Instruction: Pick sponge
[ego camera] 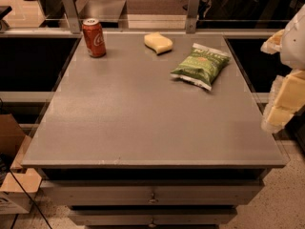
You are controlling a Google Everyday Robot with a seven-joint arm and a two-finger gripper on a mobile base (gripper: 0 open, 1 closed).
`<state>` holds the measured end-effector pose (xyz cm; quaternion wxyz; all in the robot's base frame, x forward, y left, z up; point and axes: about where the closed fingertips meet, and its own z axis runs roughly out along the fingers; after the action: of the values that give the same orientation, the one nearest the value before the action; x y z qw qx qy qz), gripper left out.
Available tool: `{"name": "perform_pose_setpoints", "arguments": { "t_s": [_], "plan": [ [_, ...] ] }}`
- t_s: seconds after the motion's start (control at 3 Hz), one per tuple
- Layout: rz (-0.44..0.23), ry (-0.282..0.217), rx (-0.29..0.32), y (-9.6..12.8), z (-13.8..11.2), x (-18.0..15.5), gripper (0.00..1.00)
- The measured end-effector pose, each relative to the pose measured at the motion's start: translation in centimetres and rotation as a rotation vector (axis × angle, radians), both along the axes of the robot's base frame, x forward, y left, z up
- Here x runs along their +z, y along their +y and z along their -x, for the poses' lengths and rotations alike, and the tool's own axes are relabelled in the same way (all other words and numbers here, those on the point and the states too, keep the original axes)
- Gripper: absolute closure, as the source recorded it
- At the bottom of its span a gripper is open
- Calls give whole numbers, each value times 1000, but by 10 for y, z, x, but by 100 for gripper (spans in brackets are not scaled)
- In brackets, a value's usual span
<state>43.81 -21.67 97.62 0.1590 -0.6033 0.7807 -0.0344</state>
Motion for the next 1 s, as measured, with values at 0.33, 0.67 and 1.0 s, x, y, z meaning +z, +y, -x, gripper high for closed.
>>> {"name": "perform_pose_setpoints", "arguments": {
  "t_s": [0.33, 0.67, 1.0],
  "plan": [
    [0, 0, 0, 0, 0, 0, 0],
    [-18, -10, 10, 4, -4, 0, 0],
    [-85, -31, 44, 16, -20, -3, 0]
  ]
}}
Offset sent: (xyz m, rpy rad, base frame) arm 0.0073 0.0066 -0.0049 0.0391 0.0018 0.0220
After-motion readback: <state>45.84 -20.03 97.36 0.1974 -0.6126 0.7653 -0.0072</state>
